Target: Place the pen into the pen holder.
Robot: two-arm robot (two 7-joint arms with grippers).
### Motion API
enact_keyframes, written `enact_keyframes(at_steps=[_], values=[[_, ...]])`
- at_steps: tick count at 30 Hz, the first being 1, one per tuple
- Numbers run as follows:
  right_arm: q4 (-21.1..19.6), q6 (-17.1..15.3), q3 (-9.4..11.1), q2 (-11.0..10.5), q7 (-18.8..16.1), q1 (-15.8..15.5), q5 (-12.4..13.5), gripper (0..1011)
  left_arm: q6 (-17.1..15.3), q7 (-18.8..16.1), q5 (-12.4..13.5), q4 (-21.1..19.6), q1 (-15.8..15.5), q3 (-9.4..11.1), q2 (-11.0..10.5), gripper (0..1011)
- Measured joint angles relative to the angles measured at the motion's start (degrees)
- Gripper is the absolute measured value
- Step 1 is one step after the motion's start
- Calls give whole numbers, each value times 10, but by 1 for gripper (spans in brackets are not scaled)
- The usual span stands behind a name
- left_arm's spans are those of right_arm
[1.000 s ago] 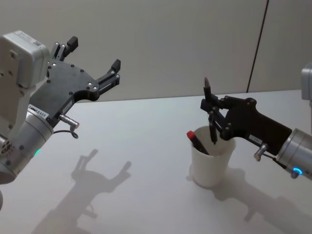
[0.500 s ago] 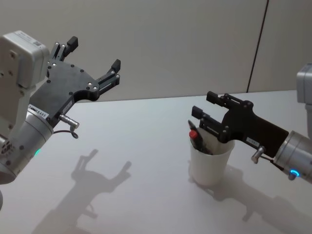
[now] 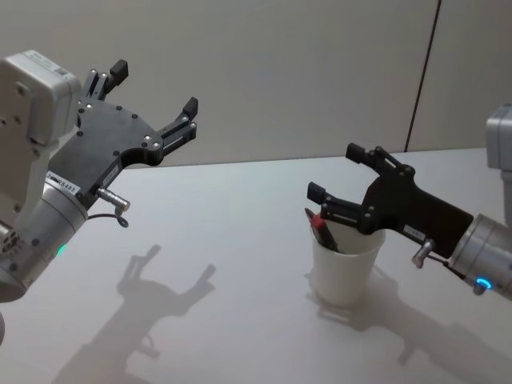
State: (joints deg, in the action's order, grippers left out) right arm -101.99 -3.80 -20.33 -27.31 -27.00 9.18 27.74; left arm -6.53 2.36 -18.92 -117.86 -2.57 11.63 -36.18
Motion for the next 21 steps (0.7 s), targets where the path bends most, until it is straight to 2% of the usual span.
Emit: enact_keyframes(at_steps=[3,9,12,13,21], values=[[-8,0,2,-3,3,0,-2,1001,0,0,0,0,0,0,0,1001],[-39,0,14,-20,25,-3,-3,1001,0,0,0,0,0,0,0,1001],[-62,0,26,-38,46,-10,0,1001,0,0,0,0,0,0,0,1001],[-62,0,26,-38,46,-10,0,1002,0,0,0,0,0,0,0,1001],[-110,8,64,-92,102,-37,19,1002,0,0,0,0,0,0,0,1001]])
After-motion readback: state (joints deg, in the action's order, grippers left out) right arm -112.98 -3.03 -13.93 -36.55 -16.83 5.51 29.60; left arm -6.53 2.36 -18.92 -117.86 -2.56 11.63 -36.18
